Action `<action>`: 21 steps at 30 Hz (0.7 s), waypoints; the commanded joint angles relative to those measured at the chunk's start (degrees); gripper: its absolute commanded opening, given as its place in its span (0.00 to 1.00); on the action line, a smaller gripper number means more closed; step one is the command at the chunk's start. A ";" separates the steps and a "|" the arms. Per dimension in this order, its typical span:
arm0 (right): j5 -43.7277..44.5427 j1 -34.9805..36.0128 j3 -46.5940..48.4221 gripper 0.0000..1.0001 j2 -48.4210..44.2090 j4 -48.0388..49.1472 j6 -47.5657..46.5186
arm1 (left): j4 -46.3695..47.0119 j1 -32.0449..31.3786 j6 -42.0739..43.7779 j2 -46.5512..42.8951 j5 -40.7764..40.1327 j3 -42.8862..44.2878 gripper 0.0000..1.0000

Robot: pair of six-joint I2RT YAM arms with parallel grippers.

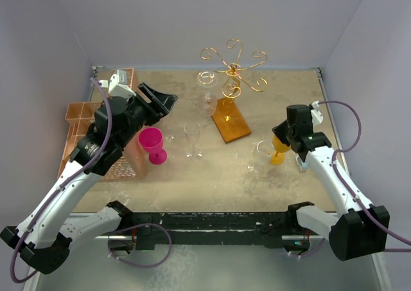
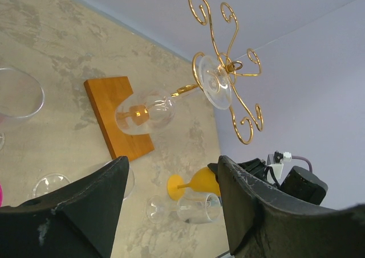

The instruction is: Place the wine glass upside down on the wine glass rack

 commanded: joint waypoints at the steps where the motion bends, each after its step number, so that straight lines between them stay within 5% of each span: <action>1: -0.80 -0.03 0.60 0.08 1.65 1.17 -0.11 | 2.32 0.16 0.13 -1.58 -0.22 0.67 0.61; 3: 0.18 -0.03 0.73 0.00 2.11 0.80 0.17 | 2.03 0.16 0.35 -1.65 -0.23 1.04 0.61; 21: 16.43 -0.06 16.16 0.00 -0.30 -0.06 5.44 | 7.84 0.19 1.39 0.00 5.39 6.46 0.61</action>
